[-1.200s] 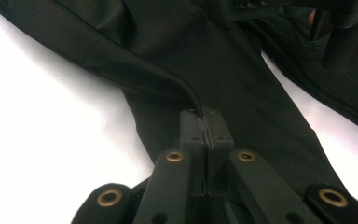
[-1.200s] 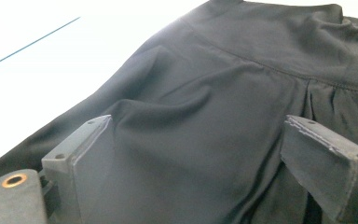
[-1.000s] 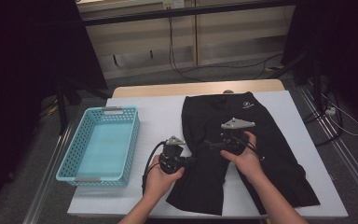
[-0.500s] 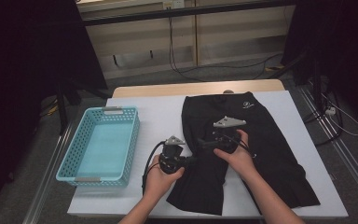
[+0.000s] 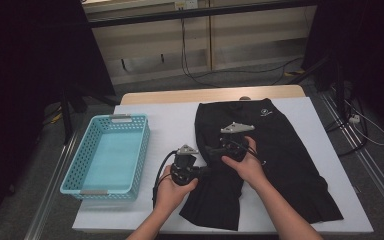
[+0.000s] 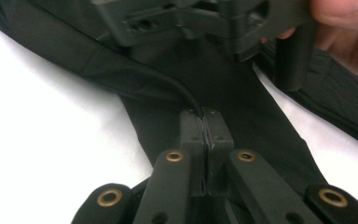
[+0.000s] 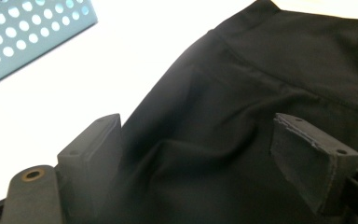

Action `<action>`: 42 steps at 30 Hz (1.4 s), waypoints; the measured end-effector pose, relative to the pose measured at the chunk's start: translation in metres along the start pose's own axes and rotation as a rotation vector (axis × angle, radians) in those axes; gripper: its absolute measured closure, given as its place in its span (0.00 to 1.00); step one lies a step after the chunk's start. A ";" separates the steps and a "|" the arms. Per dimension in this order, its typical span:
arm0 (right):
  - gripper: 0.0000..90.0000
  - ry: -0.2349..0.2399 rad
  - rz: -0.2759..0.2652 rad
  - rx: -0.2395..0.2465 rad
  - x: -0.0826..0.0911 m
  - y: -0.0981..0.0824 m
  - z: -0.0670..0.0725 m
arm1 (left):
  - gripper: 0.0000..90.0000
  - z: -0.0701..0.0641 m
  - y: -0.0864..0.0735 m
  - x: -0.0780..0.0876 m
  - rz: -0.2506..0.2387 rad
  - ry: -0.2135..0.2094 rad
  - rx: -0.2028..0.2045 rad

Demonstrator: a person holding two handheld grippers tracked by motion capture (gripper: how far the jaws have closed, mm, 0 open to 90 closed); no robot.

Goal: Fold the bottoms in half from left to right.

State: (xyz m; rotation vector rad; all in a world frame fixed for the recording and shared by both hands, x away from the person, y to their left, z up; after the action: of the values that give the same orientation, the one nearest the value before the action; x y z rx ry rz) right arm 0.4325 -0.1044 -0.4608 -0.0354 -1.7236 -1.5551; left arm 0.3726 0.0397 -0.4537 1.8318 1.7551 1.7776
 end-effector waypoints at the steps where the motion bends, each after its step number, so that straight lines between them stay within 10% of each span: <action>1: 0.19 0.000 0.002 0.003 -0.002 0.001 0.001 | 0.99 0.000 0.000 0.000 0.004 -0.001 -0.001; 11: 0.25 0.037 0.044 -0.017 -0.028 0.004 0.008 | 0.99 -0.001 0.001 0.000 -0.007 -0.004 -0.007; 26: 0.98 0.135 0.106 0.020 -0.037 0.000 0.007 | 0.99 -0.004 0.005 0.002 -0.038 -0.010 -0.020; 42: 0.99 0.044 0.011 -0.023 0.025 0.001 -0.034 | 0.99 -0.006 0.015 -0.010 -0.066 -0.065 0.023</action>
State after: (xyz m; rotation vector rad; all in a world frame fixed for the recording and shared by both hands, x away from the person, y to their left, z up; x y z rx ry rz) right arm 0.4336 -0.1444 -0.4481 -0.0223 -1.6692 -1.5564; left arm 0.3813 0.0238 -0.4478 1.7964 1.7973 1.6630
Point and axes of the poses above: each handheld gripper's, and its own axes: x roughly backward along the jaws, y roughly out of its top, z roughly to its left, the point moved 4 cm from there along -x, roughly forward along the jaws, and after that the axes turned 3 degrees about x, right-handed, at the moved point
